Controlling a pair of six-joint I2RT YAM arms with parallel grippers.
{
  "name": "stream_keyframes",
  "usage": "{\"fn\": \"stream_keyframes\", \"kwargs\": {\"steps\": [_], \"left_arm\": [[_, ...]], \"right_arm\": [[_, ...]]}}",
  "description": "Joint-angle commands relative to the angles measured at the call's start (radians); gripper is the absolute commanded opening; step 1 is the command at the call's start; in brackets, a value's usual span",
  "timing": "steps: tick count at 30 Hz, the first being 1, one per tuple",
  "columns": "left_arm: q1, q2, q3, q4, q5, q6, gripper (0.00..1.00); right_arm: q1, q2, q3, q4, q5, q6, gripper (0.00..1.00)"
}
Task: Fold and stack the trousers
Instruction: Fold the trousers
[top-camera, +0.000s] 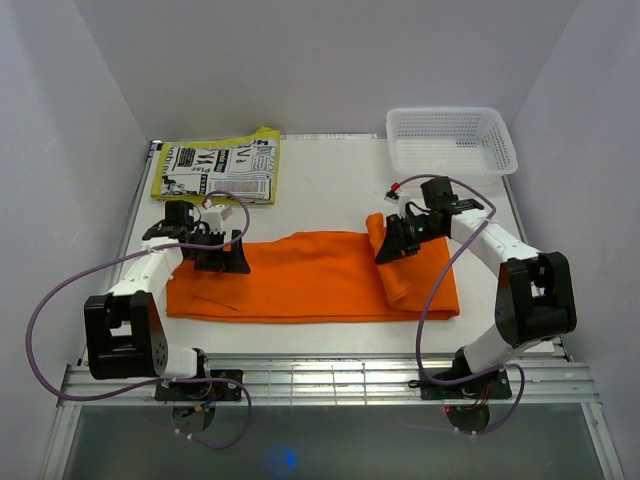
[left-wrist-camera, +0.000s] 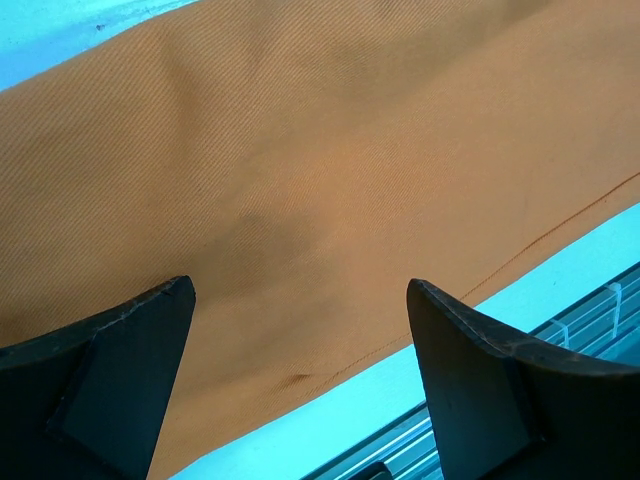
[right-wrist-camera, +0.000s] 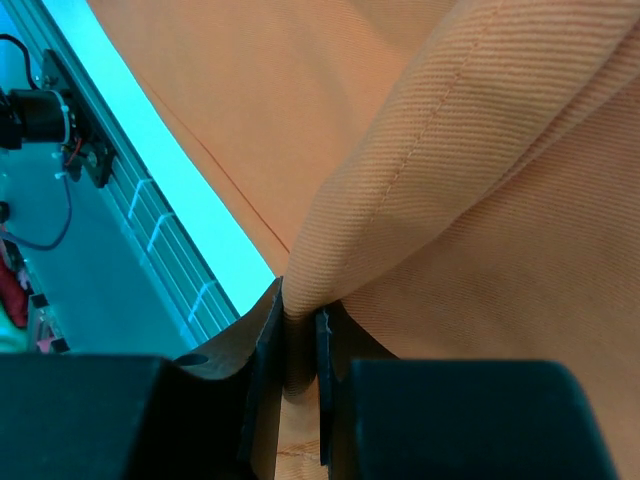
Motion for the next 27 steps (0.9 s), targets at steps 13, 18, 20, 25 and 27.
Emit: {"fn": "stream_keyframes", "kwargs": {"steps": [13, 18, 20, 25, 27], "left_arm": [[0.005, 0.043, 0.011, 0.011, 0.003, -0.096, 0.98], [0.005, 0.046, 0.006, 0.014, -0.01, -0.089, 0.98], [0.005, 0.052, 0.005, 0.017, -0.014, -0.089, 0.98], [0.004, 0.069, -0.003, 0.025, -0.02, -0.086, 0.98], [0.004, 0.07, -0.006, 0.028, -0.017, -0.086, 0.98]], "right_arm": [[0.234, 0.123, -0.001, 0.444, 0.018, 0.384, 0.08], [0.26, 0.16, 0.015, 0.487, 0.017, 0.436, 0.08], [0.266, 0.162, 0.015, 0.496, 0.023, 0.464, 0.08], [0.294, 0.159, 0.025, 0.51, 0.047, 0.507, 0.08], [0.308, 0.169, 0.035, 0.513, 0.058, 0.521, 0.08]]}}
